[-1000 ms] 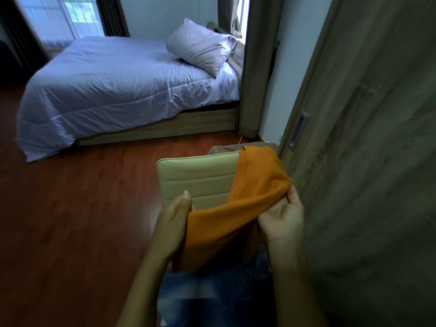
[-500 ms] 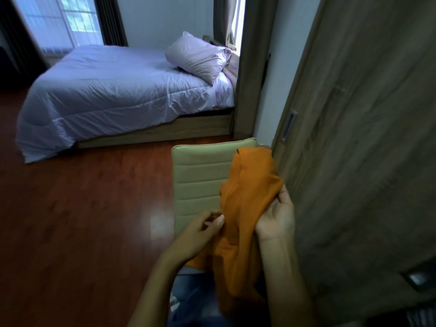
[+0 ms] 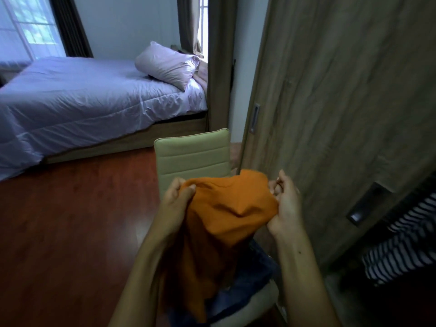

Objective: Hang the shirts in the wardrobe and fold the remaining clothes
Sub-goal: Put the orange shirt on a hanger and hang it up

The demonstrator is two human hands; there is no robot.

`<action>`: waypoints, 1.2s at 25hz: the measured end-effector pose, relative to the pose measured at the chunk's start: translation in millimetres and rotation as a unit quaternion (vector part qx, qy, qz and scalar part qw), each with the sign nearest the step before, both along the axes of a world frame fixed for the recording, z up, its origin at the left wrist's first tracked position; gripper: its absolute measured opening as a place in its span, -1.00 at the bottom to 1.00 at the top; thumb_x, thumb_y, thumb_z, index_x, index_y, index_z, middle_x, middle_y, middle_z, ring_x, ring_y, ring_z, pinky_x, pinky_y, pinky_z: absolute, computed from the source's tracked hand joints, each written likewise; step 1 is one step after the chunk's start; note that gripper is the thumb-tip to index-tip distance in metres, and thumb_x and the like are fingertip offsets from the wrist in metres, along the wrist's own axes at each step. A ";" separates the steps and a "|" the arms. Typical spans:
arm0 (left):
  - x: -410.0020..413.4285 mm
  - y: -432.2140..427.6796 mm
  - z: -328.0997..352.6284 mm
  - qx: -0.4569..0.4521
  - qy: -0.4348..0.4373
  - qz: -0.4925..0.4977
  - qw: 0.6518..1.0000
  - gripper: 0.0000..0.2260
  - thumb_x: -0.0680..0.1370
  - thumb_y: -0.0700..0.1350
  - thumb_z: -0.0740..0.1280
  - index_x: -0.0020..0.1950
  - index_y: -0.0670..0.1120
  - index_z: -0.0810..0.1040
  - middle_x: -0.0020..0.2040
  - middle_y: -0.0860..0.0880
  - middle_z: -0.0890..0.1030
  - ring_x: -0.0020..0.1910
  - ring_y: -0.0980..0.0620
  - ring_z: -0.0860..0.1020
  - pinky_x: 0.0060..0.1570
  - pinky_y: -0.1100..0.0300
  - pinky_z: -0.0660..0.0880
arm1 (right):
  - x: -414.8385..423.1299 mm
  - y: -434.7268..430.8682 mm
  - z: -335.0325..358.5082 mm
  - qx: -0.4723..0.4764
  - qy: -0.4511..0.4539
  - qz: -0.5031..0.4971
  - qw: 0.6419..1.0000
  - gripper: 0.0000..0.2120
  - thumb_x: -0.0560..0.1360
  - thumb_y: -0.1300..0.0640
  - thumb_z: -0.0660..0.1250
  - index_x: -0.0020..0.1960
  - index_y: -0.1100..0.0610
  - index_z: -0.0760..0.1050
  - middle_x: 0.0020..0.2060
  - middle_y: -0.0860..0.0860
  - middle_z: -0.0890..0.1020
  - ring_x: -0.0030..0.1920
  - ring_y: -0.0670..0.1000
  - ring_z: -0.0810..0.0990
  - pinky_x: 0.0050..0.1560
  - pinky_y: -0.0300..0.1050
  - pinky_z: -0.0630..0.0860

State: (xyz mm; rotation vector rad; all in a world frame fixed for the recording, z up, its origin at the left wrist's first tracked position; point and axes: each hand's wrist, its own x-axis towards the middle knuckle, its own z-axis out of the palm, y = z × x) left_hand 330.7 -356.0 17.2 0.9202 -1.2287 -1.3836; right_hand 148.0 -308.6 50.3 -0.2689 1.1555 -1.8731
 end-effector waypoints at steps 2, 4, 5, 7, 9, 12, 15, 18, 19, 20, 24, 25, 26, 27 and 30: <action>-0.7 15.3 16.7 -0.007 0.047 -0.060 0.997 -0.80 0.55 -0.23 0.24 -0.26 -0.05 0.35 -0.40 0.01 0.41 -0.43 0.14 0.35 -0.45 0.29 0.30 | -4.9 16.1 -10.5 0.077 0.152 0.029 0.985 -0.77 0.60 0.06 0.18 -0.22 0.07 0.40 -0.55 -0.05 0.40 -0.52 -0.11 0.37 -0.47 -0.26 0.34; 0.5 30.3 33.9 -0.043 0.063 -0.122 0.990 -0.81 0.51 -0.22 0.29 -0.26 -0.04 0.36 -0.41 0.03 0.41 -0.46 0.16 0.34 -0.48 0.34 0.29 | -5.2 32.3 -16.7 0.136 0.292 0.117 0.939 -0.77 0.60 0.04 0.16 -0.19 0.09 0.44 -0.49 0.00 0.43 -0.50 -0.09 0.39 -0.45 -0.25 0.31; 1.5 35.8 42.7 -0.062 0.063 -0.152 0.984 -0.82 0.48 -0.22 0.33 -0.25 -0.03 0.38 -0.41 0.04 0.43 -0.46 0.17 0.36 -0.48 0.36 0.31 | -6.0 39.0 -18.4 0.163 0.375 0.160 0.899 -0.80 0.60 0.04 0.18 -0.14 0.09 0.46 -0.43 0.01 0.49 -0.45 -0.09 0.43 -0.43 -0.25 0.33; 1.4 46.4 57.6 -0.098 0.034 -0.208 0.973 -0.82 0.41 -0.24 0.41 -0.22 0.00 0.46 -0.38 0.03 0.53 -0.42 0.16 0.45 -0.42 0.38 0.38 | -5.5 56.2 -13.7 0.161 0.486 0.231 0.828 -0.87 0.58 0.07 0.21 0.03 0.06 0.51 -0.21 -0.02 0.57 -0.34 -0.20 0.48 -0.39 -0.38 0.37; -3.9 55.3 65.5 -0.146 -0.042 -0.245 0.958 -0.84 0.39 -0.20 0.43 -0.21 0.04 0.52 -0.31 0.04 0.58 -0.33 0.15 0.51 -0.34 0.36 0.43 | -4.3 72.8 -3.5 0.092 0.501 0.269 0.818 -0.81 0.57 0.10 0.24 0.16 -0.04 0.51 0.01 -0.09 0.58 -0.28 -0.33 0.51 -0.34 -0.49 0.39; -18.5 69.1 67.1 -0.213 -0.128 -0.265 0.932 -0.92 0.38 -0.11 0.44 -0.20 0.06 0.58 -0.28 0.08 0.61 -0.26 0.21 0.54 -0.25 0.39 0.43 | -5.5 95.4 2.2 0.010 0.480 0.297 0.825 -0.67 0.55 0.24 0.26 0.17 -0.15 0.47 0.07 -0.20 0.56 -0.11 -0.40 0.53 -0.14 -0.45 0.47; -33.0 77.7 65.3 -0.238 -0.166 -0.294 0.911 -0.93 0.40 -0.05 0.44 -0.15 0.00 0.63 -0.20 0.04 0.65 -0.18 0.18 0.58 -0.14 0.34 0.47 | -19.2 115.2 -8.4 0.001 0.436 0.331 0.837 -0.59 0.54 0.34 0.26 0.35 0.09 0.41 0.16 -0.16 0.55 0.11 -0.38 0.50 0.04 -0.45 0.46; -49.6 84.1 70.3 -0.229 -0.198 -0.328 0.895 -0.86 0.39 0.01 0.44 -0.11 -0.01 0.65 -0.14 0.00 0.66 -0.12 0.12 0.61 -0.09 0.28 0.51 | -41.9 131.1 -16.6 0.015 0.430 0.349 0.833 -0.51 0.51 0.34 0.30 0.39 0.07 0.37 0.30 -0.09 0.50 0.28 -0.25 0.45 0.26 -0.29 0.42; -56.5 86.9 71.2 -0.233 -0.207 -0.343 0.886 -0.83 0.38 0.03 0.44 -0.11 -0.01 0.65 -0.13 0.00 0.67 -0.11 0.11 0.61 -0.08 0.27 0.52 | -48.3 134.7 -17.1 0.013 0.415 0.353 0.838 -0.48 0.49 0.39 0.31 0.36 0.01 0.38 0.28 -0.11 0.50 0.27 -0.24 0.46 0.24 -0.28 0.44; -64.7 91.0 71.9 -0.236 -0.211 -0.358 0.879 -0.82 0.37 0.04 0.44 -0.11 -0.01 0.65 -0.13 -0.01 0.67 -0.11 0.10 0.62 -0.08 0.28 0.51 | -54.0 137.7 -16.3 0.013 0.395 0.356 0.847 -0.43 0.46 0.46 0.30 0.30 -0.06 0.37 0.24 -0.14 0.51 0.23 -0.25 0.49 0.18 -0.29 0.47; -96.0 103.3 72.5 -0.232 -0.201 -0.357 0.882 -0.84 0.36 0.02 0.44 -0.15 -0.01 0.66 -0.18 0.00 0.67 -0.15 0.12 0.62 -0.10 0.31 0.49 | -81.6 151.1 -15.2 0.003 0.379 0.379 0.844 -0.43 0.43 0.57 0.24 0.23 0.01 0.39 0.19 0.03 0.54 0.17 -0.18 0.55 0.14 -0.20 0.53; -101.3 104.4 73.6 -0.232 -0.199 -0.347 0.887 -0.85 0.35 0.03 0.43 -0.15 -0.01 0.66 -0.19 -0.01 0.67 -0.15 0.12 0.62 -0.10 0.29 0.50 | -89.8 154.1 -13.5 0.006 0.394 0.374 0.840 -0.52 0.44 0.51 0.27 0.24 0.10 0.42 0.20 0.16 0.54 0.21 -0.05 0.55 0.21 -0.06 0.52; -105.9 105.3 74.9 -0.234 -0.197 -0.339 0.890 -0.85 0.35 0.03 0.42 -0.15 -0.01 0.66 -0.19 -0.01 0.67 -0.16 0.11 0.61 -0.10 0.28 0.50 | -97.5 156.8 -12.1 0.009 0.413 0.365 0.834 -0.60 0.44 0.42 0.32 0.24 0.17 0.44 0.20 0.24 0.53 0.23 0.08 0.53 0.26 0.08 0.48; -111.6 106.8 76.4 -0.233 -0.195 -0.337 0.891 -0.84 0.35 0.03 0.41 -0.15 -0.01 0.66 -0.19 -0.02 0.67 -0.16 0.11 0.61 -0.09 0.26 0.51 | -106.1 160.1 -10.3 0.012 0.435 0.352 0.829 -0.62 0.43 0.32 0.36 0.23 0.17 0.45 0.19 0.22 0.53 0.24 0.12 0.51 0.27 0.14 0.45; -131.0 115.0 78.5 -0.230 -0.190 -0.357 0.885 -0.86 0.36 0.00 0.39 -0.15 0.00 0.66 -0.21 -0.02 0.67 -0.17 0.10 0.60 -0.09 0.23 0.51 | -123.1 168.7 -6.0 0.021 0.430 0.355 0.830 -0.49 0.39 0.30 0.39 0.26 -0.07 0.42 0.27 -0.04 0.49 0.35 -0.07 0.39 0.34 -0.02 0.36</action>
